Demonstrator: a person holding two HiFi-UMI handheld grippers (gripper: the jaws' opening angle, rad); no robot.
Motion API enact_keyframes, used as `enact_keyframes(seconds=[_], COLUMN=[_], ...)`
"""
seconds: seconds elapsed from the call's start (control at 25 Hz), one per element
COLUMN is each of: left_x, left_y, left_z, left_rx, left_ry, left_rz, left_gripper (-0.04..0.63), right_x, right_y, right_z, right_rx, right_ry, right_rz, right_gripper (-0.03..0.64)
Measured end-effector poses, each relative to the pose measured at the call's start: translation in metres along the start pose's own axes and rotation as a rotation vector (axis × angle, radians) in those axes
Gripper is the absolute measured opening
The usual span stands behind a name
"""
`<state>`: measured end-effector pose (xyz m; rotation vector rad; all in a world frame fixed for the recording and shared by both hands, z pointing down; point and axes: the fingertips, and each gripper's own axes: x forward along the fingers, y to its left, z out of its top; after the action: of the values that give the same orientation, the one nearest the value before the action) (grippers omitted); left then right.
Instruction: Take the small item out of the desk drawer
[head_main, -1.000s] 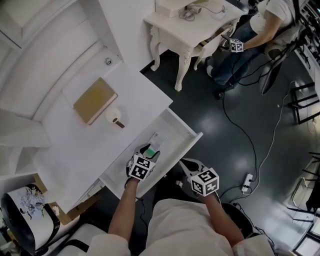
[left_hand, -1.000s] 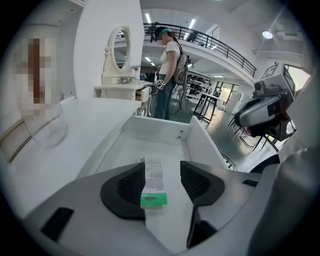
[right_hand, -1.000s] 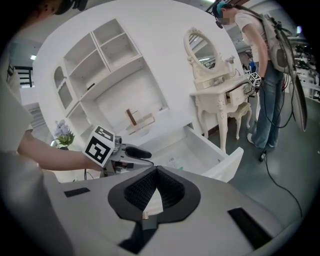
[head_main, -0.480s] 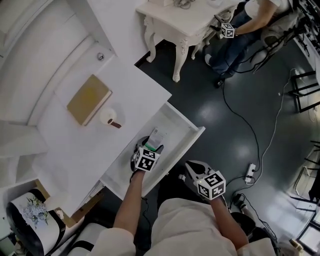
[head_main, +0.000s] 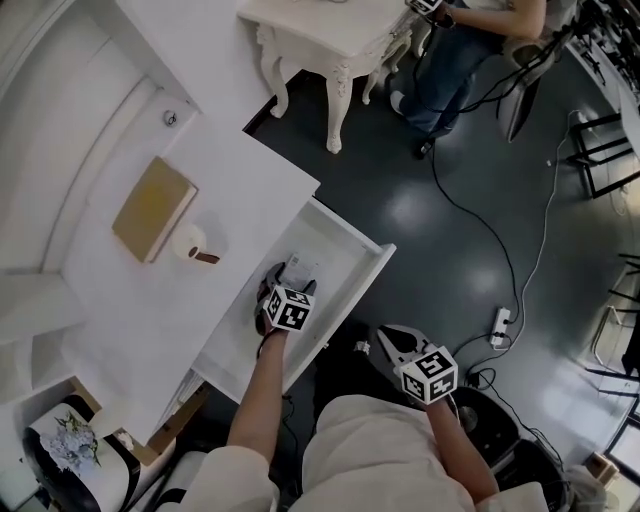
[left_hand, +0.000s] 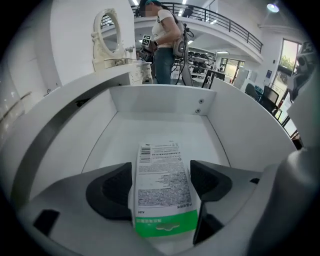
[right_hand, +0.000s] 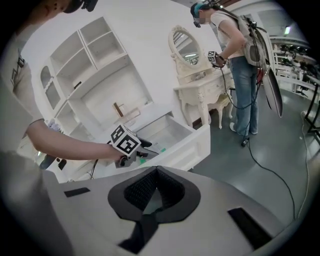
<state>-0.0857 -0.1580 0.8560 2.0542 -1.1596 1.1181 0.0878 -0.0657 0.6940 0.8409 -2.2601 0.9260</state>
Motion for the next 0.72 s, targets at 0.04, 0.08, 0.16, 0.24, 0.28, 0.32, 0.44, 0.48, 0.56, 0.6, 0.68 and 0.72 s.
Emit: enact_keyframes(seconds=[0.04, 0.08, 0.16, 0.24, 0.28, 0.32, 0.44, 0.48, 0.56, 0.6, 0.68, 0.72], left_x=[0.003, 0.005, 0.007, 0.007, 0.007, 0.006, 0.006, 0.006, 0.006, 0.005, 0.004, 0.002], left_y=[0.0, 0.0, 0.0, 0.0, 0.0, 0.0, 0.0, 0.0, 0.0, 0.0, -0.001, -0.003], left_z=[-0.001, -0.002, -0.004, -0.004, -0.004, -0.003, -0.003, -0.004, -0.004, -0.004, -0.002, 0.0], left_rx=[-0.01, -0.02, -0.034, -0.036, -0.036, -0.036, -0.043, -0.044, -0.044, -0.043, -0.038, -0.035], left_ry=[0.007, 0.014, 0.025, 0.027, 0.027, 0.025, 0.025, 0.029, 0.038, 0.039, 0.037, 0.034], left_rz=[-0.002, -0.008, -0.021, -0.025, -0.024, -0.022, -0.017, -0.015, -0.013, -0.012, -0.014, -0.017], left_gripper=[0.362, 0.364, 0.362, 0.362, 0.362, 0.362, 0.362, 0.362, 0.362, 0.362, 0.362, 0.362], right_x=[-0.002, -0.003, -0.005, -0.007, -0.008, -0.009, -0.012, -0.013, -0.016, -0.017, -0.021, -0.023], right_y=[-0.002, -0.004, -0.006, -0.006, -0.006, -0.006, -0.008, -0.009, -0.01, -0.011, -0.014, -0.015], right_z=[-0.001, -0.002, -0.003, -0.004, -0.004, -0.004, -0.004, -0.005, -0.005, -0.004, -0.003, -0.003], right_rx=[0.005, 0.009, 0.013, 0.015, 0.015, 0.015, 0.015, 0.017, 0.019, 0.02, 0.022, 0.023], right_ry=[-0.001, -0.002, -0.004, -0.007, -0.008, -0.009, -0.012, -0.014, -0.017, -0.019, -0.024, -0.028], right_rz=[-0.003, -0.006, -0.008, -0.007, -0.006, -0.005, -0.002, -0.002, -0.004, -0.007, -0.012, -0.014], right_gripper=[0.025, 0.025, 0.025, 0.026, 0.025, 0.025, 0.025, 0.025, 0.025, 0.025, 0.025, 0.025])
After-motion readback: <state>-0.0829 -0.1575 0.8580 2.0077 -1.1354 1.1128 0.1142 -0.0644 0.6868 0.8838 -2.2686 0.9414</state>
